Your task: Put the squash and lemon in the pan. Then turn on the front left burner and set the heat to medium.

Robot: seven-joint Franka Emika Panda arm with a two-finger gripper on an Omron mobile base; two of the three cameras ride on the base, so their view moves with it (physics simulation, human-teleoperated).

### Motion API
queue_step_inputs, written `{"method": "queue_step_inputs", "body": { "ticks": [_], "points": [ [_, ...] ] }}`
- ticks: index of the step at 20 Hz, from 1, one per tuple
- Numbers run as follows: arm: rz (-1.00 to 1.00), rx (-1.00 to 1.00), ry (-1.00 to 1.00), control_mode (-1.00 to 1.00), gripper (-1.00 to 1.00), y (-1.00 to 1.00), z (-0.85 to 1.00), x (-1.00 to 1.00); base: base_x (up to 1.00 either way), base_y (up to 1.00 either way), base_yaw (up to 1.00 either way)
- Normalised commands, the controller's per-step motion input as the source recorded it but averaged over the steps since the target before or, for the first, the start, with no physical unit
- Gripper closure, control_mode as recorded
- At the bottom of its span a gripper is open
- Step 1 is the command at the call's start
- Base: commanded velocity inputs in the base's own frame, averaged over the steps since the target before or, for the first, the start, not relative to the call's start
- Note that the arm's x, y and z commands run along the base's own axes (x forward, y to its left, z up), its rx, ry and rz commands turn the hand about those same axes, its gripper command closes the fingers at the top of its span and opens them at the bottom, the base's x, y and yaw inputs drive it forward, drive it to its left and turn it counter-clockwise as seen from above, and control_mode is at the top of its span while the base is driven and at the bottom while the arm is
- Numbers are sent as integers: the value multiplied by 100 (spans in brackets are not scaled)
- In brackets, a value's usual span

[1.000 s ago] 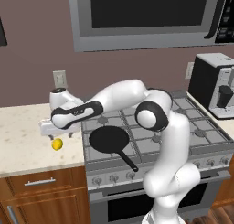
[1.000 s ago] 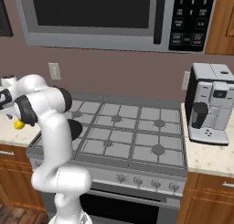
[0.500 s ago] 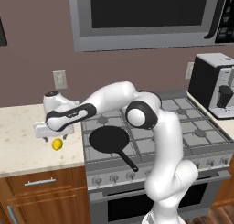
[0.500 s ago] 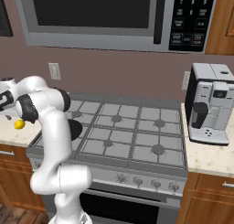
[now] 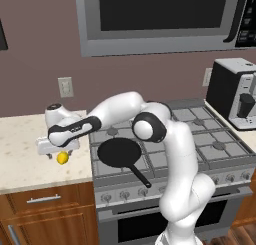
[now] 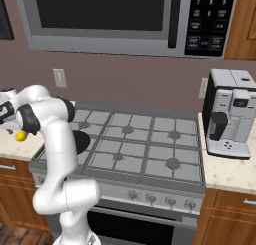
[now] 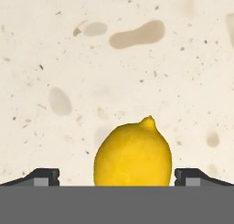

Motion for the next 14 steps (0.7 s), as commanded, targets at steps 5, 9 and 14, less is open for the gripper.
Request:
{"method": "queue_step_inputs", "body": {
  "ticks": [5,9,14],
  "points": [
    [-1,0,0,-100,-100,-7,-16,-8,0,0,0],
    [-1,0,0,-100,-100,-12,-22,0,0,0,0],
    [-1,0,0,-100,-100,-8,-19,0,0,0,0]
  ]
}}
